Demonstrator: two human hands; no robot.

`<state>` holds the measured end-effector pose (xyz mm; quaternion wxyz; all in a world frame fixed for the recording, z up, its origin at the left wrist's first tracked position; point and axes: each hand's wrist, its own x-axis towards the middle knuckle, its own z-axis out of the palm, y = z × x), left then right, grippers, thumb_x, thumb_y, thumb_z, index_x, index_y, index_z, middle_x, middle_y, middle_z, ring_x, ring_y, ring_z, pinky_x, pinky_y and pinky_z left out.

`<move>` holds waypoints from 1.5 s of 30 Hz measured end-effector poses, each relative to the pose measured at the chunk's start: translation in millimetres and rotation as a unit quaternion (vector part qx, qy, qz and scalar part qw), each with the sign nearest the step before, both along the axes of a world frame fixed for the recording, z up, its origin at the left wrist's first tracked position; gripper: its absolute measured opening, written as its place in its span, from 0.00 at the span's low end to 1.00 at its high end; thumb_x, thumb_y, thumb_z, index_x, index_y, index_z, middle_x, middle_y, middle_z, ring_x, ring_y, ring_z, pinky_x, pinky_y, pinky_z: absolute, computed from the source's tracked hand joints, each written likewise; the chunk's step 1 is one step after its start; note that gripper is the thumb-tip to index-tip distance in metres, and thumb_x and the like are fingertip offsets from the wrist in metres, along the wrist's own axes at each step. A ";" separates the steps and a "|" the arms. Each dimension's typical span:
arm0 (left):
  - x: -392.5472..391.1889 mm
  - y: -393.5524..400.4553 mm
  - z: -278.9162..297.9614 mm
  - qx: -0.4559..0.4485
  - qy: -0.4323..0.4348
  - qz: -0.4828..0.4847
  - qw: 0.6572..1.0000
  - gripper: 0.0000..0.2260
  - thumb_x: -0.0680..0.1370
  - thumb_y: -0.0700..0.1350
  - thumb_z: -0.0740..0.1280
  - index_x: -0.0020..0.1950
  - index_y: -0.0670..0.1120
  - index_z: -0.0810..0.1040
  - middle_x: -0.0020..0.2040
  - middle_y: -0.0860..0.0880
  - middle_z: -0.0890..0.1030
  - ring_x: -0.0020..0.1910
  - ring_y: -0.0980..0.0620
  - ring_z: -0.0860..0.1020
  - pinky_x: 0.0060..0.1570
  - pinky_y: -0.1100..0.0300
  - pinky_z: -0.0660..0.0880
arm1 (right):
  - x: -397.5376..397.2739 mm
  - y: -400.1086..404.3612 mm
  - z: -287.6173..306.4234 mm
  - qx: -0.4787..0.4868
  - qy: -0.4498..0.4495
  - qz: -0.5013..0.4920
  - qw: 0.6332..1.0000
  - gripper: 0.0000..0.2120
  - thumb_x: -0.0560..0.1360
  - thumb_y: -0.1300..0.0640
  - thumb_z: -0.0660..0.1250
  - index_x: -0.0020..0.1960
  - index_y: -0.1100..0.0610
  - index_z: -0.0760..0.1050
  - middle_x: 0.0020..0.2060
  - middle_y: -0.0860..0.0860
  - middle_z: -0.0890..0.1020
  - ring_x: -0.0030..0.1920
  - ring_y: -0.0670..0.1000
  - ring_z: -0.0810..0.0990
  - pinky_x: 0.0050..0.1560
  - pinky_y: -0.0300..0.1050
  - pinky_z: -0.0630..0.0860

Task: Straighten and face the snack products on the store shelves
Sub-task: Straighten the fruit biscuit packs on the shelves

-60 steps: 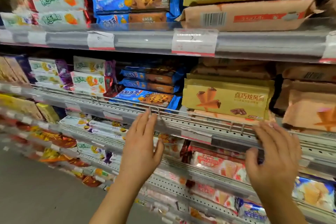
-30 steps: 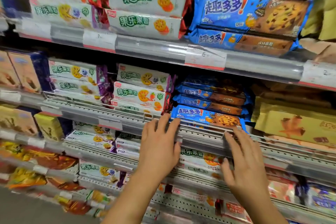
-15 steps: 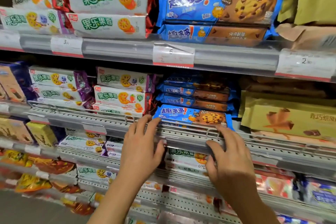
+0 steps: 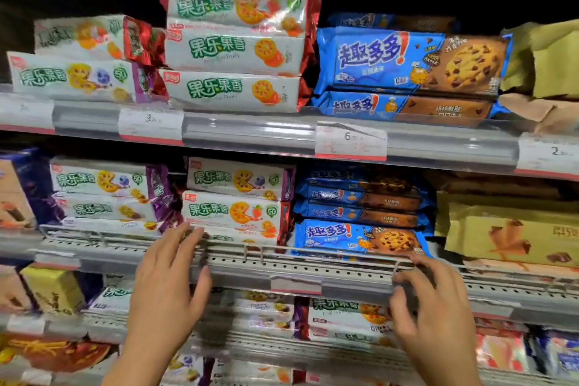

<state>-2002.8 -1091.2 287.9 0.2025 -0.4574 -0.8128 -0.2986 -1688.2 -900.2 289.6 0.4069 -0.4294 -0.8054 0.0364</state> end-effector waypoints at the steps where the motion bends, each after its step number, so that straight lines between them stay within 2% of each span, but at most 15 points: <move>1: -12.6 -5.3 -1.1 -0.006 -0.001 -0.001 1.000 0.28 0.78 0.56 0.57 0.75 0.46 0.71 0.73 0.46 0.71 0.73 0.41 0.69 0.68 0.37 0.70 | -6.0 -2.1 0.9 -0.001 0.017 -0.028 0.999 0.14 0.71 0.48 0.61 0.45 0.53 0.82 0.57 0.53 0.77 0.60 0.58 0.74 0.58 0.56 0.73; 5: -44.8 -17.2 -9.8 -0.008 0.001 -0.015 1.000 0.28 0.76 0.56 0.58 0.73 0.45 0.72 0.69 0.45 0.73 0.70 0.39 0.71 0.64 0.38 0.74 | -39.9 -16.5 15.8 0.009 0.039 -0.107 0.993 0.21 0.70 0.45 0.58 0.49 0.56 0.83 0.51 0.57 0.80 0.53 0.64 0.77 0.56 0.59 0.73; 9: -57.3 -16.1 -13.9 -0.006 0.032 -0.048 0.998 0.27 0.74 0.54 0.60 0.70 0.43 0.75 0.66 0.44 0.75 0.67 0.41 0.71 0.61 0.40 0.75 | -97.9 -43.4 35.8 0.055 0.042 -0.029 0.997 0.17 0.74 0.49 0.60 0.53 0.57 0.80 0.56 0.56 0.78 0.57 0.61 0.76 0.62 0.56 0.70; 13: -71.4 -15.2 -19.6 0.036 0.059 -0.069 0.995 0.26 0.72 0.51 0.61 0.67 0.44 0.79 0.62 0.45 0.78 0.63 0.42 0.73 0.55 0.41 0.78 | -159.2 -68.8 60.1 0.081 0.020 0.044 0.996 0.19 0.76 0.51 0.62 0.64 0.57 0.77 0.64 0.54 0.76 0.65 0.55 0.73 0.69 0.44 0.63; 15: -76.9 -15.7 -22.1 0.058 0.057 -0.081 0.993 0.25 0.72 0.49 0.61 0.67 0.44 0.80 0.62 0.45 0.79 0.62 0.41 0.74 0.57 0.40 0.77 | -182.9 -70.1 74.6 0.104 0.001 0.061 0.993 0.22 0.76 0.53 0.65 0.68 0.59 0.75 0.65 0.56 0.76 0.66 0.56 0.72 0.71 0.44 0.63; 17: -78.7 -14.9 -24.3 0.073 0.062 -0.086 0.992 0.24 0.72 0.48 0.61 0.67 0.44 0.81 0.62 0.45 0.79 0.62 0.41 0.75 0.58 0.41 0.75 | -198.3 -63.0 87.1 0.108 -0.028 0.046 0.993 0.23 0.76 0.53 0.65 0.69 0.60 0.74 0.63 0.58 0.76 0.65 0.59 0.72 0.69 0.50 0.67; 20: -74.1 -13.4 -26.1 0.097 0.043 -0.090 0.990 0.24 0.71 0.46 0.63 0.66 0.44 0.81 0.62 0.44 0.80 0.61 0.40 0.76 0.59 0.42 0.74 | -211.2 -50.6 103.1 0.103 -0.086 -0.009 0.991 0.24 0.76 0.49 0.65 0.67 0.61 0.74 0.56 0.62 0.77 0.57 0.65 0.74 0.58 0.59 0.75; 25: -70.5 -13.0 -28.6 0.072 0.020 -0.095 0.993 0.26 0.70 0.47 0.65 0.69 0.46 0.78 0.64 0.46 0.77 0.66 0.43 0.73 0.65 0.46 0.69 | -214.8 -38.2 110.9 0.033 -0.162 -0.033 0.986 0.26 0.77 0.47 0.69 0.72 0.57 0.73 0.57 0.63 0.78 0.57 0.67 0.76 0.51 0.58 0.78; 27: -70.7 -16.0 -27.7 0.063 0.014 -0.104 0.993 0.27 0.70 0.47 0.68 0.69 0.48 0.77 0.65 0.48 0.77 0.67 0.44 0.72 0.66 0.48 0.68 | -213.1 -37.7 109.0 0.032 -0.153 -0.022 0.987 0.26 0.76 0.47 0.70 0.70 0.56 0.73 0.58 0.61 0.76 0.58 0.66 0.76 0.51 0.57 0.78; 30: -70.6 -17.3 -23.2 0.036 0.001 -0.096 0.995 0.29 0.68 0.50 0.70 0.70 0.50 0.73 0.65 0.50 0.76 0.67 0.45 0.71 0.61 0.44 0.76 | -208.9 -39.9 108.7 0.052 -0.117 0.015 0.992 0.21 0.73 0.50 0.74 0.63 0.56 0.74 0.55 0.57 0.76 0.55 0.62 0.76 0.48 0.55 0.77; 33: -67.8 -19.3 -18.4 0.007 0.005 -0.091 0.996 0.28 0.72 0.53 0.65 0.72 0.50 0.70 0.66 0.50 0.75 0.68 0.46 0.70 0.58 0.45 0.77 | -200.2 -39.9 111.0 0.066 -0.084 0.081 0.991 0.14 0.73 0.53 0.75 0.52 0.51 0.71 0.45 0.48 0.74 0.45 0.54 0.74 0.40 0.49 0.70; 35: -65.8 -24.4 -14.4 -0.008 0.008 -0.093 0.996 0.27 0.73 0.55 0.63 0.72 0.50 0.71 0.67 0.50 0.74 0.69 0.46 0.69 0.57 0.45 0.78 | -193.8 -40.8 110.8 0.075 -0.078 0.114 0.988 0.17 0.72 0.56 0.76 0.46 0.48 0.66 0.43 0.45 0.71 0.41 0.50 0.71 0.37 0.48 0.67; 41: -60.0 -31.2 -0.7 -0.060 0.016 -0.083 0.995 0.27 0.75 0.55 0.63 0.74 0.53 0.68 0.69 0.53 0.70 0.69 0.50 0.68 0.60 0.50 0.77 | -173.4 -55.6 107.7 0.164 -0.021 0.172 0.971 0.19 0.68 0.63 0.77 0.45 0.51 0.68 0.55 0.48 0.77 0.54 0.55 0.78 0.40 0.49 0.76; 43: -65.1 -35.6 10.5 -0.062 0.021 -0.093 0.993 0.24 0.76 0.56 0.61 0.72 0.54 0.71 0.67 0.56 0.71 0.66 0.52 0.70 0.58 0.51 0.78 | -161.5 -62.0 107.3 0.166 0.005 0.183 0.969 0.20 0.67 0.65 0.78 0.45 0.51 0.68 0.57 0.48 0.78 0.56 0.55 0.79 0.45 0.49 0.76; 45: -69.3 -41.1 28.7 -0.026 0.034 -0.102 0.994 0.20 0.76 0.56 0.61 0.66 0.55 0.78 0.63 0.57 0.75 0.61 0.54 0.73 0.52 0.52 0.81 | -148.0 -66.8 108.8 0.167 0.027 0.198 0.965 0.20 0.68 0.66 0.78 0.46 0.51 0.70 0.58 0.47 0.79 0.58 0.53 0.78 0.51 0.46 0.73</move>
